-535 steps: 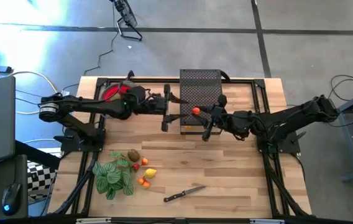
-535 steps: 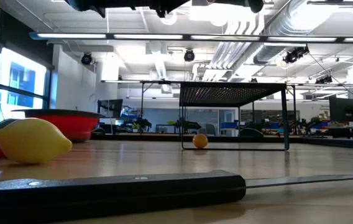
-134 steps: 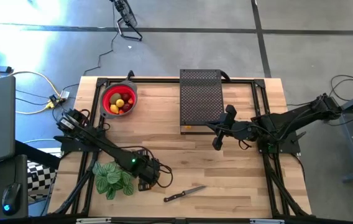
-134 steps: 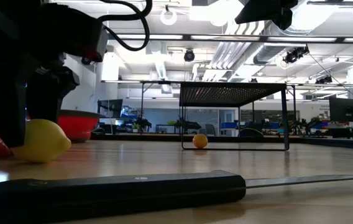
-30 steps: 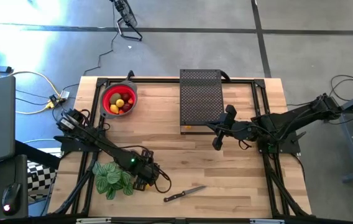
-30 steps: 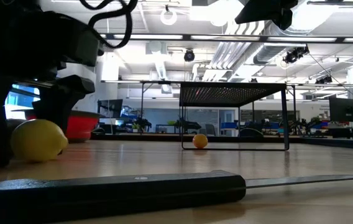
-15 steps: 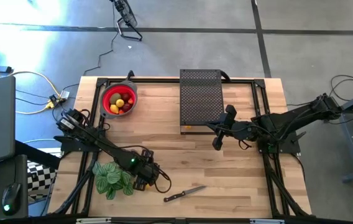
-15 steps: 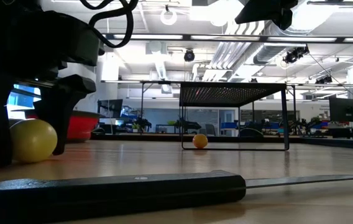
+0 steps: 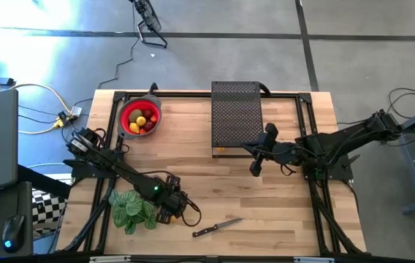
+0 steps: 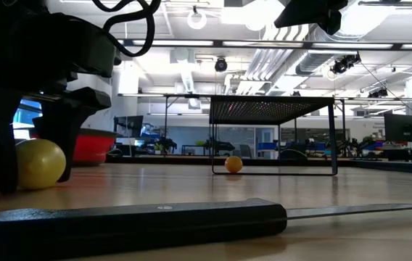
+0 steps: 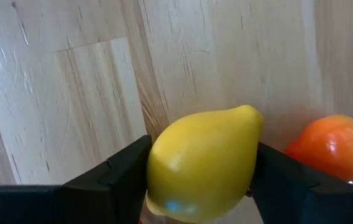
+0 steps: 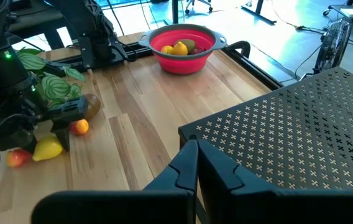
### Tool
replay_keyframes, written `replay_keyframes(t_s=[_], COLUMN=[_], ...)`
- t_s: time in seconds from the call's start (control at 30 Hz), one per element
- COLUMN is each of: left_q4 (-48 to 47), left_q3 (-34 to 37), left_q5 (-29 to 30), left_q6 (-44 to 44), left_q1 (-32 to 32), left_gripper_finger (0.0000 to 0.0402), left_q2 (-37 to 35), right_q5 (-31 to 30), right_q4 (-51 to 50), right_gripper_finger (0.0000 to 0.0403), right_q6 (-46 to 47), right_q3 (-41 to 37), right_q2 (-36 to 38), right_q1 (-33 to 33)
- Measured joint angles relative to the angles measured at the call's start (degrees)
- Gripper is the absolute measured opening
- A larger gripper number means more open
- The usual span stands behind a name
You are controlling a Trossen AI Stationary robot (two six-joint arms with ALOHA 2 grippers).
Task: Pick & Place Fruit
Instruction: Put the yellow lemon into the strainer bowl
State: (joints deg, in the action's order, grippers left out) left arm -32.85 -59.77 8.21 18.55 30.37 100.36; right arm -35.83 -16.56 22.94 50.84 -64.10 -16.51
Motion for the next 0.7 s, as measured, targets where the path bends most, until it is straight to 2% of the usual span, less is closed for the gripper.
replay_keyframes(t_s=[0.13, 0.4, 0.7], left_q4=[0.4, 0.4, 1.9], left_q3=[0.0, 0.0, 0.0], left_q5=[0.0, 0.0, -0.1], left_q6=[1.0, 2.7, 2.8], left_q1=[0.0, 0.0, 0.0], left_gripper_finger=[0.0241, 0.0211, 0.0223], left_q2=[0.0, 0.0, 0.0], right_q5=[0.0, 0.0, 0.0], right_q4=[0.0, 0.0, 0.0], right_gripper_finger=[0.0003, 0.0003, 0.0003], right_q6=[0.0, 0.0, -0.2], right_q3=[0.0, 0.0, 0.0], right_q2=[0.0, 0.0, 0.0], right_q1=[0.0, 0.0, 0.0])
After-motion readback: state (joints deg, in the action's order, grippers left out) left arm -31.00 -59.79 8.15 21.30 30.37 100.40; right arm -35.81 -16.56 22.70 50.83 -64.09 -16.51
